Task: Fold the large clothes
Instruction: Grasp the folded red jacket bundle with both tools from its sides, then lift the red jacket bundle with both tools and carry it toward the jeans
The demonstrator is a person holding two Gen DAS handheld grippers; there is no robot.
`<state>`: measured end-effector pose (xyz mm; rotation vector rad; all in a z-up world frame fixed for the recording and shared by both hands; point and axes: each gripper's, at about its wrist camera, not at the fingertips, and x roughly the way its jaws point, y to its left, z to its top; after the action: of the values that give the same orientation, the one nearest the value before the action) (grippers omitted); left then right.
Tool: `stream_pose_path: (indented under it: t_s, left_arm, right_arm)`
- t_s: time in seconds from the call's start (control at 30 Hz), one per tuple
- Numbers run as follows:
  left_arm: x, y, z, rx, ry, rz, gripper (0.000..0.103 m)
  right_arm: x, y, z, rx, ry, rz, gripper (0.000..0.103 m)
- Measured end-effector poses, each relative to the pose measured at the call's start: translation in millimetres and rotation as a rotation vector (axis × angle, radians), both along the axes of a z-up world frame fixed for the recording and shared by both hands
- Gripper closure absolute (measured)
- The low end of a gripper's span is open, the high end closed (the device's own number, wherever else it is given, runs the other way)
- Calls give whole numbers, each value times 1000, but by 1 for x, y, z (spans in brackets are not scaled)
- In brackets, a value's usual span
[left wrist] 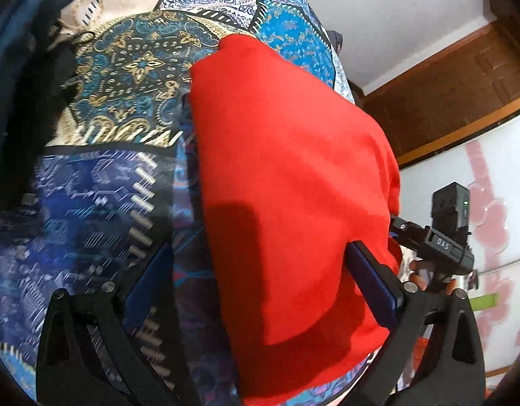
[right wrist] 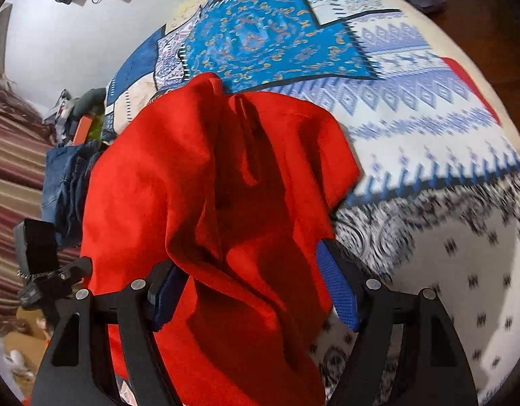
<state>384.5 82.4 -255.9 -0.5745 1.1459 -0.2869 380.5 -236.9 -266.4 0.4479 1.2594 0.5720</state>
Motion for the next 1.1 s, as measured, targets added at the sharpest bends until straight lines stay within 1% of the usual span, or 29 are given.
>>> stream_pose_path:
  t_s: [0.03, 0.07, 0.17, 0.3, 0.37, 0.4, 0.43, 0.47, 0.5, 0.53, 0.57, 0.6, 0.63, 0.67, 0.7, 0.73, 0.77, 0.8, 0.87, 0.97, 1.1]
  left_arm:
    - [3, -1, 0, -4, -8, -8, 1]
    - [6, -3, 1, -8, -11, -16, 1]
    - [12, -11, -1, -18, -13, -35, 1]
    - [16, -12, -4, -44, -15, -47, 1]
    - [9, -11, -6, -115, -16, -67, 1]
    - [8, -9, -6, -137, -15, -73, 1]
    - [6, -9, -6, -142, -17, -78, 4]
    - [5, -10, -6, -124, -22, -74, 10]
    - [4, -11, -6, -103, -25, -72, 14]
    - [3, -11, -4, -78, -28, -69, 22]
    - [2, -10, -3, -65, -29, -60, 32]
    - [0, -6, -1, -56, -30, -46, 37]
    - [-4, -2, 1, -59, -29, -37, 46]
    - [-5, 2, 3, -61, -30, -32, 56]
    - [-8, 5, 9, -67, -43, -33, 61]
    - [-2, 4, 14, -66, -57, -36, 68]
    - [-3, 4, 23, -43, -73, -35, 70]
    - [-4, 3, 33, -11, -86, -34, 70]
    - [-6, 3, 53, 19, -113, -42, 71]
    - [-10, 11, 87, 44, -166, -42, 72]
    - [-19, 30, 137, 53, -259, -24, 72]
  right_arm:
    - [3, 2, -1, 11, 8, 4, 28]
    - [5, 6, -2, 22, 15, 11, 28]
    - [8, 17, -1, 27, 24, 36, 28]
    - [4, 26, -3, 71, 52, 65, 28]
    - [0, 33, -1, 90, 59, 107, 27]
    - [-3, 38, -1, 96, 60, 120, 27]
    - [-5, 41, -1, 86, 57, 122, 30]
    - [-4, 45, 0, 72, 55, 120, 32]
    - [-4, 47, -1, 79, 66, 112, 40]
    - [-2, 48, -2, 96, 82, 102, 49]
    - [0, 49, -3, 112, 102, 87, 52]
    - [1, 50, -2, 111, 105, 77, 57]
    - [1, 50, -1, 104, 103, 72, 63]
    - [0, 52, 3, 95, 95, 70, 66]
    - [-2, 54, 7, 89, 86, 68, 71]
    - [-4, 57, 12, 95, 85, 67, 74]
    - [-5, 59, 17, 106, 86, 65, 75]
    - [-5, 62, 21, 112, 84, 64, 77]
    - [-7, 70, 33, 109, 63, 67, 78]
    - [-11, 80, 56, 112, 18, 79, 79]
    - [-11, 98, 94, 149, -46, 79, 79]
